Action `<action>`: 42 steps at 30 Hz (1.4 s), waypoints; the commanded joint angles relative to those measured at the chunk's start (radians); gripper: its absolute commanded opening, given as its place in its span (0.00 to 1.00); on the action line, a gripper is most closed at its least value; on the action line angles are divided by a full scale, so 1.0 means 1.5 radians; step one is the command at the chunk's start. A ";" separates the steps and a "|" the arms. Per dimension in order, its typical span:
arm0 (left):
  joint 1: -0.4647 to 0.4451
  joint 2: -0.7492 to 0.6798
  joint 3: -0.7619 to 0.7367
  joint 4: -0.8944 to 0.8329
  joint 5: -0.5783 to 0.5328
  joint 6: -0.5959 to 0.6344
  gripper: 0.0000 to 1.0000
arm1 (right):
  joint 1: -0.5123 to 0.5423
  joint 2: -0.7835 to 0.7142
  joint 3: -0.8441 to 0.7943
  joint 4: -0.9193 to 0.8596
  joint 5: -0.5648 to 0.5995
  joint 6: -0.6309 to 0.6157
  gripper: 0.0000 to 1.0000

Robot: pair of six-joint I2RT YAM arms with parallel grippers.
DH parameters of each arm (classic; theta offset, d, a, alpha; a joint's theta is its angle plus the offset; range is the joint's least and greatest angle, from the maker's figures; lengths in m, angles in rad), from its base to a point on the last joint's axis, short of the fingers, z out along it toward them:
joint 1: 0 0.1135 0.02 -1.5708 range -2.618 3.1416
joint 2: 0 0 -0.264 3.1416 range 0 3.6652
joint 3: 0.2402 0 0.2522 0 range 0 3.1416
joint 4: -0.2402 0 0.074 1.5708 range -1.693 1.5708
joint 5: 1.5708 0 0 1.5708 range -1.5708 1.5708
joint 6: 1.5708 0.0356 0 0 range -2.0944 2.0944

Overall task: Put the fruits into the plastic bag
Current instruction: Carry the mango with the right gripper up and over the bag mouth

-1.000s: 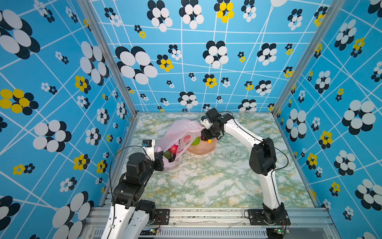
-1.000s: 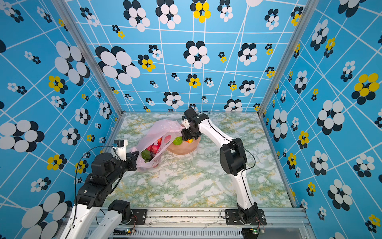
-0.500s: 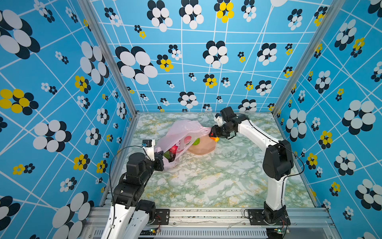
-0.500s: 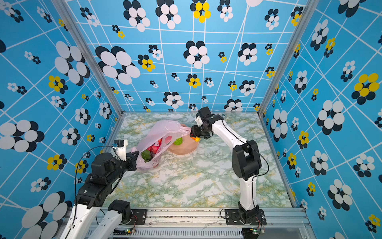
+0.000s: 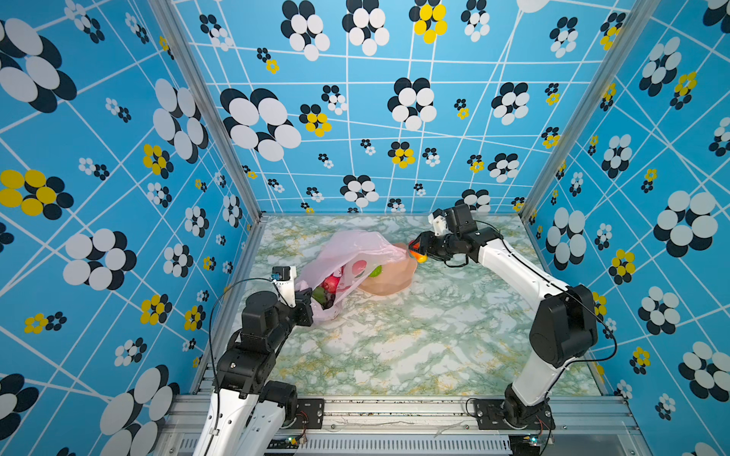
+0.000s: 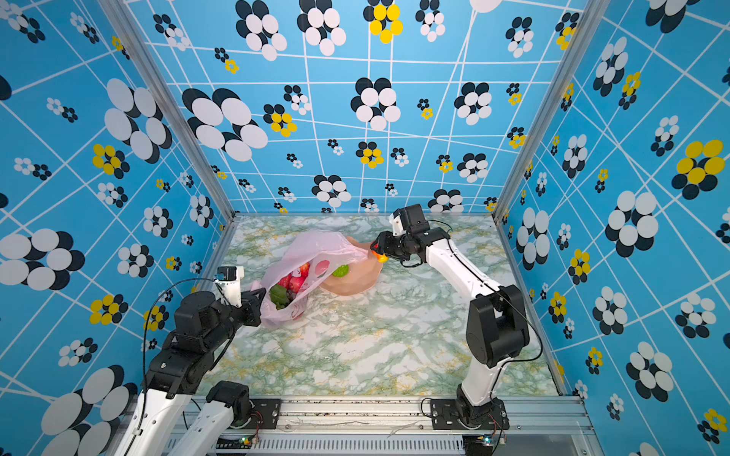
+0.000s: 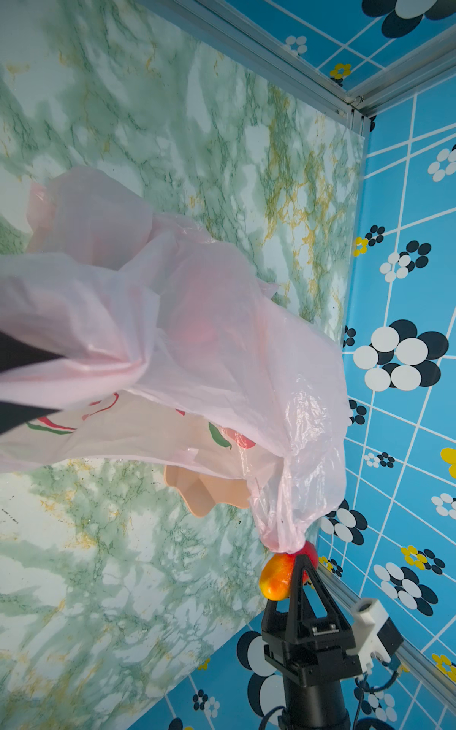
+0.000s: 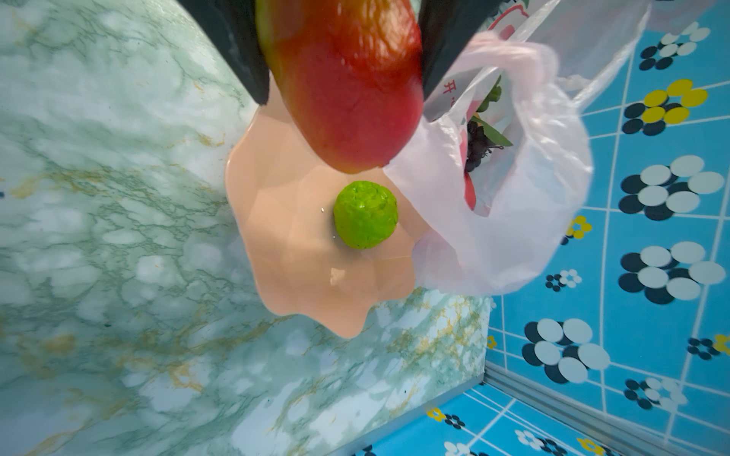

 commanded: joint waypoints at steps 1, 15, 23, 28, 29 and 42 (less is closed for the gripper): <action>0.006 0.003 -0.009 0.006 -0.004 0.005 0.00 | -0.012 -0.052 -0.026 0.097 -0.018 0.064 0.47; 0.011 0.009 -0.009 0.007 0.000 0.004 0.00 | -0.016 -0.110 -0.038 0.204 -0.085 0.168 0.47; 0.016 0.009 -0.010 0.010 0.008 0.002 0.00 | -0.004 -0.088 -0.015 0.217 -0.156 0.203 0.46; 0.020 0.010 -0.010 0.012 0.011 0.001 0.00 | 0.028 -0.050 0.030 0.182 -0.193 0.190 0.46; 0.022 0.010 -0.010 0.012 0.012 0.001 0.00 | 0.039 -0.042 0.042 0.172 -0.199 0.184 0.46; 0.023 0.011 -0.010 0.011 0.012 0.001 0.00 | 0.159 0.065 0.151 0.073 -0.207 0.118 0.46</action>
